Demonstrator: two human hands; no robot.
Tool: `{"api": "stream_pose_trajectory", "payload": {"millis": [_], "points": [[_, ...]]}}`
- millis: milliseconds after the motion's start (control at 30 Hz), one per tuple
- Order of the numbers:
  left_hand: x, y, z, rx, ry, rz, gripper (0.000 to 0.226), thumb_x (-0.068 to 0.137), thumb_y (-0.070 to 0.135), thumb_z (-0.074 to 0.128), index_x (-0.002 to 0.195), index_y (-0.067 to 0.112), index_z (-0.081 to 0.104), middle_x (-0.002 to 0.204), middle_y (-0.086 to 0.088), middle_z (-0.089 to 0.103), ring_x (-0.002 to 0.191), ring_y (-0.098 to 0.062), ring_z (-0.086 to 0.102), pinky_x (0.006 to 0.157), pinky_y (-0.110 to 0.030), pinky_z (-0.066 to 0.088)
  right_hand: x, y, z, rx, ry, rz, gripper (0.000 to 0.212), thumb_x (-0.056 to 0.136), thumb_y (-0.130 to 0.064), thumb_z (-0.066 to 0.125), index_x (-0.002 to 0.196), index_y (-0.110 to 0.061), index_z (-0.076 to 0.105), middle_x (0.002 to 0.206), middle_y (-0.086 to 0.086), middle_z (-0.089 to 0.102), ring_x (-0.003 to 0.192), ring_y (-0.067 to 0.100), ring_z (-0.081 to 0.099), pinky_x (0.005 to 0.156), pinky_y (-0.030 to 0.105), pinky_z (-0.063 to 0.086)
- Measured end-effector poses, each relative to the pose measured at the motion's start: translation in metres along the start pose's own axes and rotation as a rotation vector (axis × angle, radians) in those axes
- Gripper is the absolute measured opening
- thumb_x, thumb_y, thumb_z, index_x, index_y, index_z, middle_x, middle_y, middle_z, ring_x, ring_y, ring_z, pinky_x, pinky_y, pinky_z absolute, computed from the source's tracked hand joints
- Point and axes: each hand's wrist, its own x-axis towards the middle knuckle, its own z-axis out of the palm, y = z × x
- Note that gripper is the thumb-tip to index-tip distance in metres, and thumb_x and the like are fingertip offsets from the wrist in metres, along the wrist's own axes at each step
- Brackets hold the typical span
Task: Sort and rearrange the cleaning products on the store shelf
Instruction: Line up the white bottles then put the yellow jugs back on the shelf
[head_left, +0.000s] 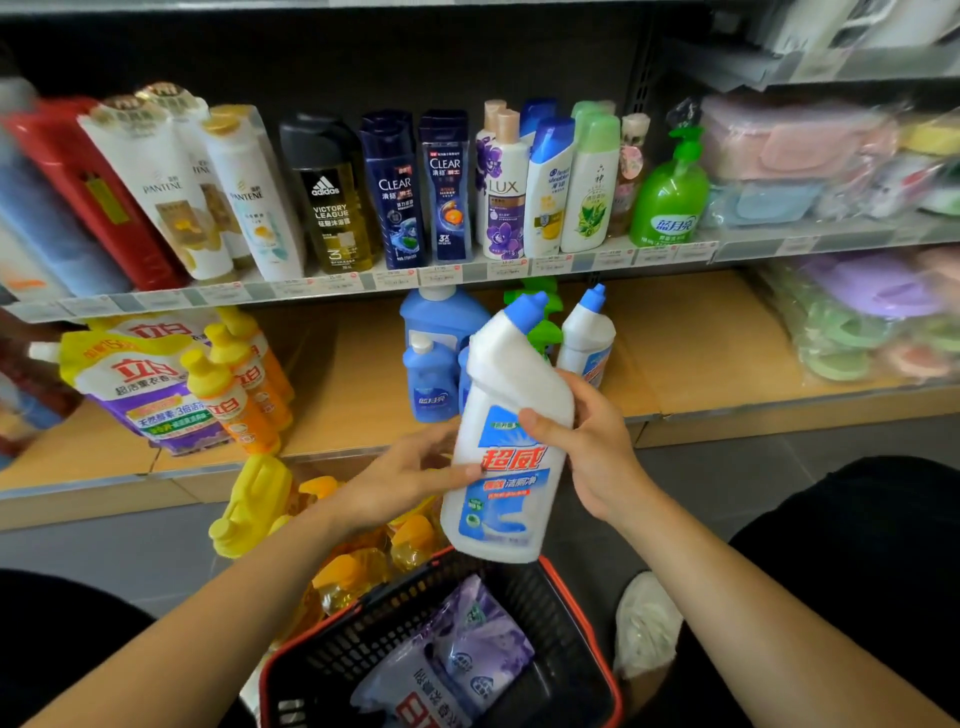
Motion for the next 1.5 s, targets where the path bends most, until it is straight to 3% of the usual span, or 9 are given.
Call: {"api": "stream_pose_trajectory", "payload": {"millis": [167, 400, 667, 767, 833, 967, 1067, 1333, 1500], "points": [[-0.001, -0.027, 0.011, 0.031, 0.004, -0.08, 0.045, 0.081, 0.028, 0.086, 0.122, 0.028, 0.068, 0.123, 0.006, 0.073, 0.114, -0.014, 0.069, 0.09, -0.026, 0.058, 0.005, -0.016, -0.008, 0.168, 0.137, -0.005, 0.058, 0.074, -0.026, 0.083, 0.125, -0.01, 0.062, 0.118, 0.018, 0.07, 0.105, 0.035, 0.07, 0.075, 0.041, 0.058], [0.008, -0.027, 0.037, -0.495, 0.284, -0.024, 0.056, 0.072, 0.01, 0.081, 0.125, 0.003, 0.064, 0.12, -0.016, 0.073, 0.11, -0.033, 0.071, 0.078, -0.033, 0.06, 0.012, -0.023, -0.022, 0.287, 0.22, 0.059, 0.058, 0.081, -0.03, 0.075, 0.134, -0.015, 0.057, 0.122, 0.014, 0.07, 0.108, 0.03, 0.07, 0.08, 0.045, 0.059], [0.01, -0.004, 0.019, -0.318, 0.622, 0.043, 0.044, 0.073, 0.012, 0.086, 0.11, 0.001, 0.065, 0.107, -0.009, 0.077, 0.097, -0.026, 0.076, 0.071, -0.039, 0.064, 0.014, -0.012, -0.036, -0.268, 0.267, 0.396, 0.043, 0.082, -0.06, 0.071, 0.103, -0.022, 0.074, 0.088, 0.001, 0.078, 0.081, 0.018, 0.076, 0.065, 0.035, 0.062], [0.009, -0.002, 0.009, -0.069, 0.708, 0.015, 0.044, 0.068, 0.02, 0.092, 0.102, 0.01, 0.066, 0.1, -0.004, 0.076, 0.088, -0.02, 0.076, 0.067, -0.042, 0.064, 0.017, 0.001, -0.04, -0.895, 0.425, 0.04, 0.048, 0.083, -0.054, 0.071, 0.063, -0.01, 0.069, 0.056, 0.005, 0.067, 0.056, 0.02, 0.067, 0.055, 0.036, 0.056], [0.008, 0.001, 0.006, 0.108, 0.733, 0.036, 0.042, 0.065, 0.024, 0.094, 0.097, 0.02, 0.066, 0.098, 0.001, 0.073, 0.084, -0.016, 0.074, 0.064, -0.037, 0.064, 0.019, -0.001, -0.037, -1.007, 0.399, -0.272, 0.033, 0.078, -0.051, 0.074, 0.066, -0.021, 0.069, 0.063, -0.007, 0.066, 0.062, 0.009, 0.061, 0.058, 0.028, 0.048], [0.008, 0.013, 0.015, 0.357, 0.659, 0.149, 0.044, 0.059, 0.031, 0.097, 0.088, 0.038, 0.066, 0.094, 0.008, 0.068, 0.081, -0.009, 0.068, 0.064, -0.035, 0.059, 0.021, -0.002, -0.026, -0.936, -0.223, -0.175, 0.075, 0.065, -0.057, 0.082, 0.132, -0.035, 0.059, 0.125, -0.014, 0.058, 0.118, 0.002, 0.053, 0.1, 0.024, 0.047], [0.01, 0.024, 0.025, 0.364, 0.603, 0.207, 0.044, 0.05, 0.048, 0.089, 0.088, 0.035, 0.071, 0.092, 0.005, 0.068, 0.083, -0.012, 0.067, 0.07, -0.042, 0.059, 0.019, 0.004, -0.024, -0.819, -0.407, -0.047, 0.081, 0.061, -0.043, 0.092, 0.133, -0.044, 0.054, 0.126, -0.016, 0.063, 0.116, 0.003, 0.061, 0.093, 0.032, 0.056], [0.016, 0.054, 0.03, 0.471, 0.38, 0.459, 0.042, 0.078, 0.039, 0.082, 0.115, 0.022, 0.076, 0.119, 0.005, 0.067, 0.115, -0.004, 0.06, 0.094, -0.023, 0.048, 0.011, 0.005, -0.023, -0.503, -0.278, -0.028, 0.063, 0.063, -0.016, 0.094, 0.118, -0.014, 0.064, 0.108, 0.008, 0.074, 0.103, 0.024, 0.072, 0.088, 0.053, 0.058], [0.018, 0.061, 0.033, 0.703, 0.316, 0.592, 0.041, 0.093, 0.025, 0.067, 0.133, 0.015, 0.066, 0.143, -0.001, 0.06, 0.142, -0.021, 0.046, 0.113, -0.049, 0.042, 0.011, 0.001, -0.024, -0.426, -0.157, -0.041, 0.055, 0.068, -0.009, 0.091, 0.116, -0.008, 0.063, 0.106, 0.008, 0.075, 0.099, 0.025, 0.073, 0.084, 0.044, 0.06]]}}
